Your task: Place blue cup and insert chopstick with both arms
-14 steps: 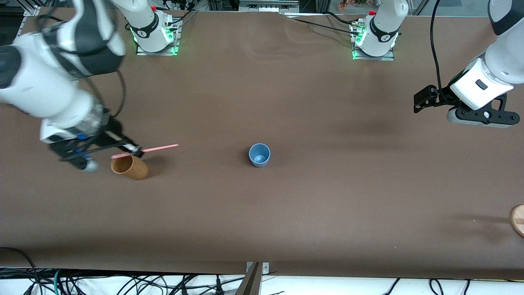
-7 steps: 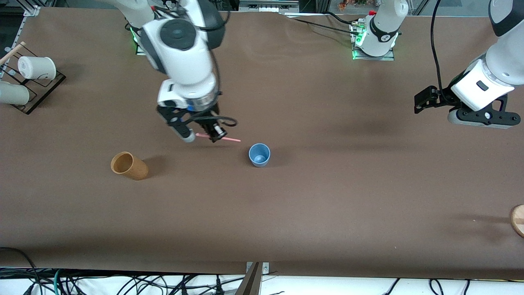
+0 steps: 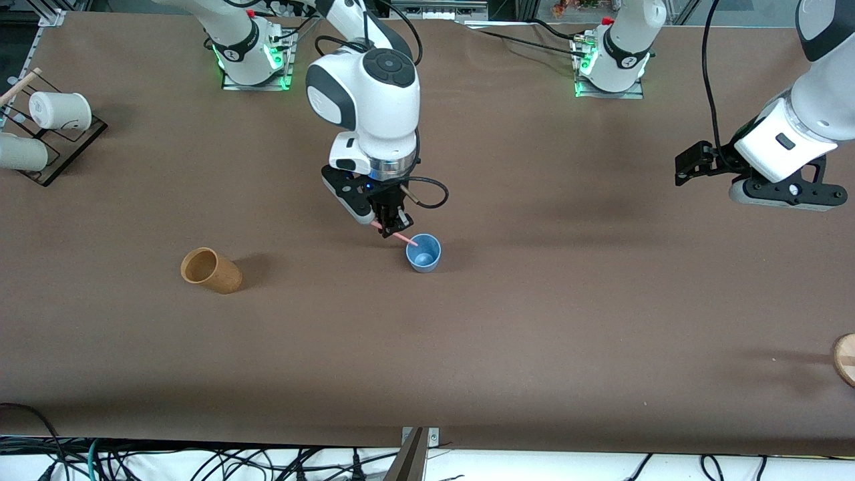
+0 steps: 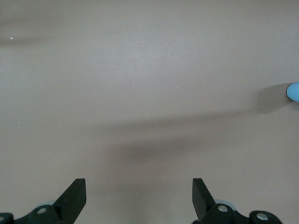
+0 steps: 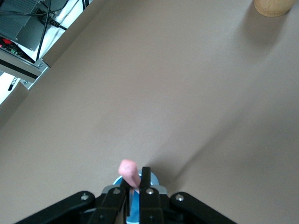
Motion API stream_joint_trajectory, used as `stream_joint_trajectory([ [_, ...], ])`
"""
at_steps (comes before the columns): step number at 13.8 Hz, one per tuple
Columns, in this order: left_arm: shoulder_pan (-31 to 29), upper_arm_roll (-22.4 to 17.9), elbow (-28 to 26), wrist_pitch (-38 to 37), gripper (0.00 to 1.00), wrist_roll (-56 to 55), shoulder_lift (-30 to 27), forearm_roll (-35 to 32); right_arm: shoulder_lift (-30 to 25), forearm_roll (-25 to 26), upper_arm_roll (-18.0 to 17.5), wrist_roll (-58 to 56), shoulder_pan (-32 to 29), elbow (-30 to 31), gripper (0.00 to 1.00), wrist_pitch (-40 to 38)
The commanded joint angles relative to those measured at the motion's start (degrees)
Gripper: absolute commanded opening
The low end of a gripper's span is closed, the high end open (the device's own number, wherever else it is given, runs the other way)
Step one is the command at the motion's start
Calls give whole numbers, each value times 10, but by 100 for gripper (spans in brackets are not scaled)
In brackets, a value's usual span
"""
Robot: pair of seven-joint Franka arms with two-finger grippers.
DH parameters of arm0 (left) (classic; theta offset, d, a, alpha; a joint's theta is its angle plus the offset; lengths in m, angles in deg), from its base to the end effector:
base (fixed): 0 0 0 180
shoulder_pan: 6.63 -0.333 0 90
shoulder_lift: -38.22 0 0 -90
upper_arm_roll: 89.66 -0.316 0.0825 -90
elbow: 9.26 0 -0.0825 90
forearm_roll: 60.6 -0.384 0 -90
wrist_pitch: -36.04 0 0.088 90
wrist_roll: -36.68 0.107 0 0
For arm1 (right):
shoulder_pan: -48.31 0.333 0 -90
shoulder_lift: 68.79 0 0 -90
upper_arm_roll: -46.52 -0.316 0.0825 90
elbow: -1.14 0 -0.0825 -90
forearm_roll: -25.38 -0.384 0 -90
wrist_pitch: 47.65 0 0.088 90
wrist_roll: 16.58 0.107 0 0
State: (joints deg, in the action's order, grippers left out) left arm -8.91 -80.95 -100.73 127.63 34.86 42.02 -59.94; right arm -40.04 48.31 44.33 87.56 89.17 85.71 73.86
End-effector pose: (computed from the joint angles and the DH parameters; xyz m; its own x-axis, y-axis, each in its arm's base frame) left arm 0.5705 -0.0628 0.5777 0.9947 -0.0801 -0.0641 -0.0790 -0.9967 0.0195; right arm 0.5364 0.4706 0.4039 0.5794 -0.7562 0.3040 -0.7415 -0.6439 -0.1885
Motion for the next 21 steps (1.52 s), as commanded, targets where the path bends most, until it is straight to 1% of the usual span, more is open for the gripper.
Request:
stream_joint_trajectory([
  [1,1,0,14,-3,100,-3,7,9,18,39,5,40,12,-18,5,2],
  [2,1,0,14,-3,100,-3,7,9,18,40,5,39,16,-18,41,2],
  [3,1,0,14,-3,100,-3,9,9,19,39,5,40,18,-17,99,2],
  [7,1,0,14,-3,100,-3,9,9,11,35,6,34,17,-18,100,-2],
  [9,2,0,14,-3,100,-3,9,9,-16,33,10,27,15,-18,100,-3],
  [11,2,1,14,-3,100,-3,9,9,-44,30,13,-7,12,-17,100,-12],
  [12,2,0,14,-3,100,-3,9,9,-53,21,18,-39,5,-17,100,-30],
  [13,2,0,14,-3,100,-3,9,9,-61,-1,21,-84,0,-17,100,-42],
  [14,2,0,14,-3,100,-3,9,9,-70,-31,32,-136,-6,-17,100,-52],
  [17,3,1,14,-3,100,-3,9,9,-98,-110,104,-330,-6,-17,100,-106],
  [19,3,1,14,-3,100,-3,9,9,-113,-184,176,-487,-7,-17,100,-155],
  [21,3,1,14,-3,100,-3,9,9,-122,-248,261,-675,-7,-17,100,-204],
])
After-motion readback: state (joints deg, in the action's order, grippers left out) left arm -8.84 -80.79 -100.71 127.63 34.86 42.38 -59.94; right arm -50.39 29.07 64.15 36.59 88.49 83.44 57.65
